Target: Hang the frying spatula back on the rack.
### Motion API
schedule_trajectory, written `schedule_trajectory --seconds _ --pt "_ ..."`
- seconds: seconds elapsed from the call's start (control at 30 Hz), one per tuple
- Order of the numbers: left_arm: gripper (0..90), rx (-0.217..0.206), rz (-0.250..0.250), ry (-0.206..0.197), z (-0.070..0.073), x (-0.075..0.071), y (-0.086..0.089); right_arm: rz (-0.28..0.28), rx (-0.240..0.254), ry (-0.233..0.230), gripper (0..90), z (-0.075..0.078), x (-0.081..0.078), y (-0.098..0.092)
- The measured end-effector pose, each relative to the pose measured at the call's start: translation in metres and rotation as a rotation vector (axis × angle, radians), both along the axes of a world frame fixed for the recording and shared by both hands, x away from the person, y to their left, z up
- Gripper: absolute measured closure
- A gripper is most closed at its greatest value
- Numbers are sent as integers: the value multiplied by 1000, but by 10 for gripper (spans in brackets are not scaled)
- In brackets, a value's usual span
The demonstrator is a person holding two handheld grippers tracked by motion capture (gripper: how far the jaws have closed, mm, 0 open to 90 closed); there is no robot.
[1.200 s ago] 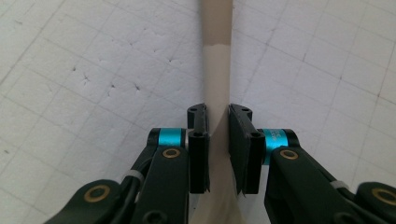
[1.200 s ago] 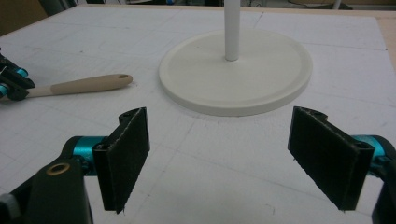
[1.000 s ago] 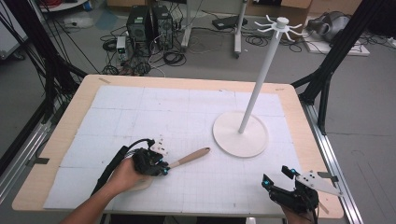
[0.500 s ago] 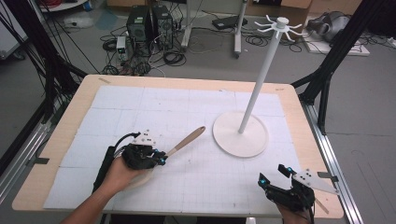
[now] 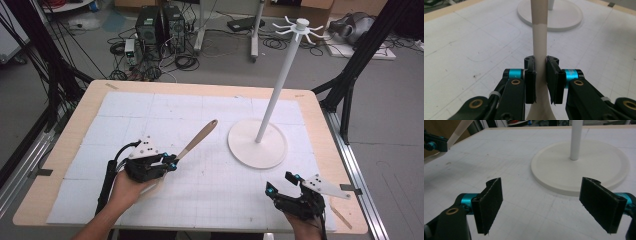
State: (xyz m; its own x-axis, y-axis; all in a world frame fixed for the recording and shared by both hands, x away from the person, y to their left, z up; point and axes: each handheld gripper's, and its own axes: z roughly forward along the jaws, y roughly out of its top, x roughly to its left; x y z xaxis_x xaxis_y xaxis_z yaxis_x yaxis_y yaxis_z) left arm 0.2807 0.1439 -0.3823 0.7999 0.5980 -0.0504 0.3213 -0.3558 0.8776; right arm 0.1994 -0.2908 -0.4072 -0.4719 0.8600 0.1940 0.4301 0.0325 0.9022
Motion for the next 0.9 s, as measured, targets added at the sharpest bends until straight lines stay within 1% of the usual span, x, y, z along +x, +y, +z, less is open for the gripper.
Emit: schedule_trajectory --seconds 0.03,0.07,0.1,0.13,0.17,0.2,0.23,0.3,0.33,0.37,0.4,0.43,0.47,0.5,0.53,0.57,0.6,0.73,0.77,0.8,0.83,0.9 --pt "778 -9 1 -11 1 -1 0 6 -2 -6 176 0 2 3" --pt "778 -9 1 -11 1 -1 0 14 6 -5 176 1 3 5" --pt "778 -34 6 -26 3 -3 0 21 13 -6 176 3 5 8" --pt "778 -34 6 -26 3 -3 0 27 22 -13 176 4 7 11" --pt "778 -43 8 -34 4 -4 1 27 22 -13 176 4 7 11" --pt "778 -56 9 -46 5 -5 1 44 37 -20 176 9 12 19" --pt "778 -78 11 -57 5 -8 0 51 39 -27 176 11 14 22" --pt "778 -97 13 -70 6 -10 0 65 55 -26 178 16 20 30" --pt "778 -97 13 -70 6 -10 0 75 55 -28 181 18 23 35" --pt "778 -98 12 -77 7 -12 -1 75 55 -28 181 18 23 35" --pt "778 -103 13 -84 7 -13 -2 100 64 -31 183 24 30 46" --pt "778 -100 11 -91 7 -14 -2 110 67 -35 184 26 32 49" --pt "778 -100 11 -103 8 -16 -4 117 71 -38 184 29 35 54" --pt "778 -100 11 -103 8 -16 -4 125 75 -45 184 32 38 59" --pt "778 -100 12 -113 8 -18 -6 129 79 -44 183 35 41 64" --pt "778 -100 12 -113 8 -18 -6 129 79 -44 183 35 41 64" --pt "778 -98 9 -127 8 -20 -10 154 77 -59 184 42 47 75" --pt "778 -90 1 -135 7 -21 -15 193 86 -75 190 54 56 93" --pt "778 -88 -2 -140 7 -22 -17 193 86 -75 190 54 56 93" --pt "777 -86 -3 -143 8 -22 -21 217 89 -83 201 60 60 104" --pt "778 -85 -6 -147 8 -22 -23 227 88 -82 212 62 61 108" --pt "778 -86 -8 -148 8 -22 -26 238 72 -90 221 68 66 117"
